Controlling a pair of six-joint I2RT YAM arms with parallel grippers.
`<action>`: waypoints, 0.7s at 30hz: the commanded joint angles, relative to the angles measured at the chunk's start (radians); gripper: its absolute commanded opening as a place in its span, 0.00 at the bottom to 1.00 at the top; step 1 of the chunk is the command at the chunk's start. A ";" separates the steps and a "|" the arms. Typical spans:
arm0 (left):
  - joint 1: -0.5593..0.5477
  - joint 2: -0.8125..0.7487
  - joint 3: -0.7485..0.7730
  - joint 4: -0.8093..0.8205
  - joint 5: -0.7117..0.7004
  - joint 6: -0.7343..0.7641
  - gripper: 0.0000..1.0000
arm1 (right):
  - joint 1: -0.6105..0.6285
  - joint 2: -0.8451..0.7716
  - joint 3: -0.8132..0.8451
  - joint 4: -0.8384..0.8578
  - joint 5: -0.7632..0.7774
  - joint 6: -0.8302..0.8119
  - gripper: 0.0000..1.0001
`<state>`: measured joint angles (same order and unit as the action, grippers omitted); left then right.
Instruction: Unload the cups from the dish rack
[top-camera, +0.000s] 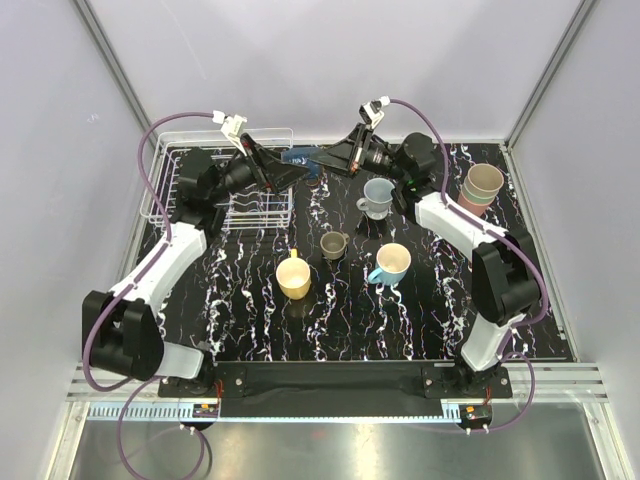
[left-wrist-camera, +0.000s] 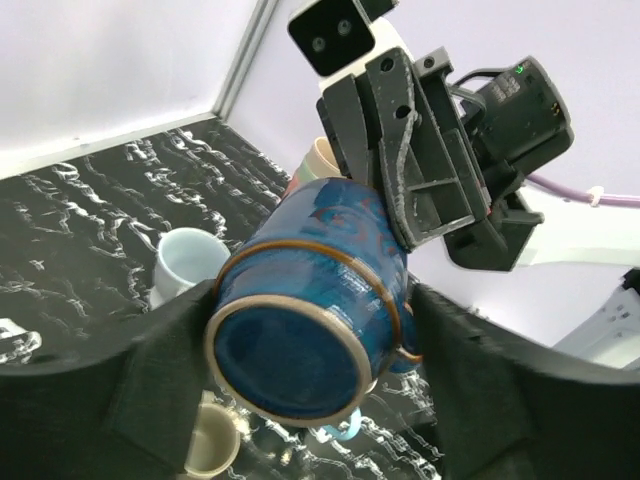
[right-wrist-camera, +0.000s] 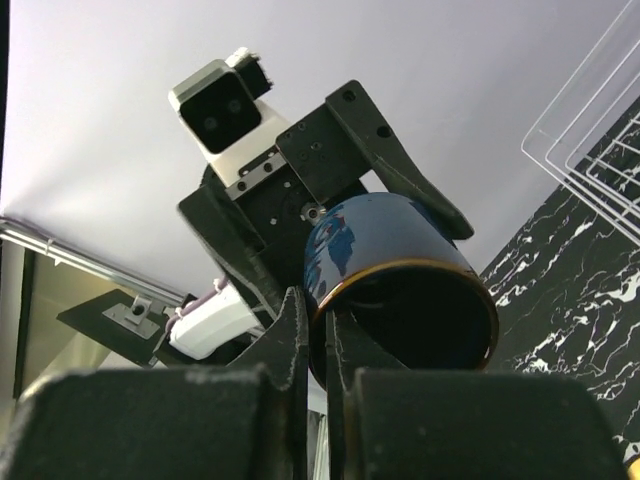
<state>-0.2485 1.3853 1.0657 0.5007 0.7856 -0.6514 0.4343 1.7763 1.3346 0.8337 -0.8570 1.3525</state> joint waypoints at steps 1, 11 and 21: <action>-0.003 -0.097 0.005 -0.057 -0.055 0.134 0.89 | 0.000 -0.060 0.011 -0.050 0.033 -0.050 0.00; -0.003 -0.207 0.028 -0.257 -0.130 0.251 0.99 | 0.000 -0.127 -0.018 -0.188 0.019 -0.133 0.00; -0.002 -0.278 0.214 -0.776 -0.453 0.231 0.99 | -0.002 -0.287 0.098 -1.205 0.345 -0.701 0.00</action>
<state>-0.2504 1.1225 1.1809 -0.0620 0.4797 -0.4290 0.4377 1.5787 1.3346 0.0532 -0.7139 0.9100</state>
